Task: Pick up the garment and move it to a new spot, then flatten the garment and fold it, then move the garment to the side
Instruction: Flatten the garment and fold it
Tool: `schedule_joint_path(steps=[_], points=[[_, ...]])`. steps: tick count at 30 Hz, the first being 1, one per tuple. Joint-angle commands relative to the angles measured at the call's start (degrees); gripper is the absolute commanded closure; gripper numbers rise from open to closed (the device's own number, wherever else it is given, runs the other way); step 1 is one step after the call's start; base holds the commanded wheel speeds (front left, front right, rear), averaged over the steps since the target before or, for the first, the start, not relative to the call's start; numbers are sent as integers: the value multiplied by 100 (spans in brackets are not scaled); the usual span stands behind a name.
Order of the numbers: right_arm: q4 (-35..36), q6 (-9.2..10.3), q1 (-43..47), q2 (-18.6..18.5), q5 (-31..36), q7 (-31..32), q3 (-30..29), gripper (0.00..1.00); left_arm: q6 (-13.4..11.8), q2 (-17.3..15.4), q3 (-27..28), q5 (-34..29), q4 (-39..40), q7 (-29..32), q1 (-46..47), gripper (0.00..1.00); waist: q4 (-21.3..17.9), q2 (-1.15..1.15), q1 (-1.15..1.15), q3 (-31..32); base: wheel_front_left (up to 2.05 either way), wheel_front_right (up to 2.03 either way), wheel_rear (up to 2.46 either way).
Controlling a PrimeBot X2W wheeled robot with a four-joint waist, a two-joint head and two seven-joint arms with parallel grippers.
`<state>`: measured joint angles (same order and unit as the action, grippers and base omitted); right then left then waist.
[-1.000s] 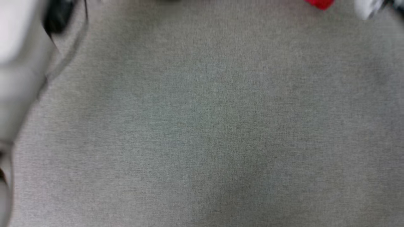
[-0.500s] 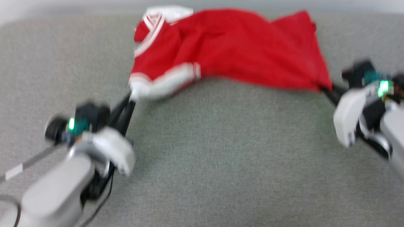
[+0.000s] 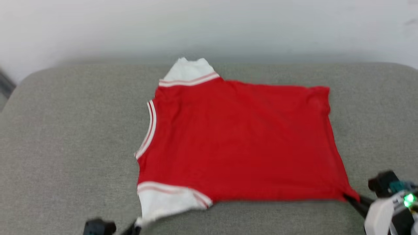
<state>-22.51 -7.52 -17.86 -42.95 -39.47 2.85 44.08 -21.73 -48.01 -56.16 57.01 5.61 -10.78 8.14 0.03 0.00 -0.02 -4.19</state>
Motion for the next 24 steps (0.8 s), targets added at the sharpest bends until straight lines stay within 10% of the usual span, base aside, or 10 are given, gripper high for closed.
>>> schedule_joint_path(steps=[1,11,24], points=[[92,7,267,-33,13,12,-102,100,-48,-28,-40,100,79,1,-213,100,19,0,2,117,0,0,0],[1112,7,1972,42,392,505,-1372,100,-176,-101,-301,324,408,111,-820,100,67,0,2,217,0,0,0],[2174,7,1797,416,944,1199,-2338,100,235,-176,29,-427,138,193,685,100,-38,0,2,-161,0,0,0]])
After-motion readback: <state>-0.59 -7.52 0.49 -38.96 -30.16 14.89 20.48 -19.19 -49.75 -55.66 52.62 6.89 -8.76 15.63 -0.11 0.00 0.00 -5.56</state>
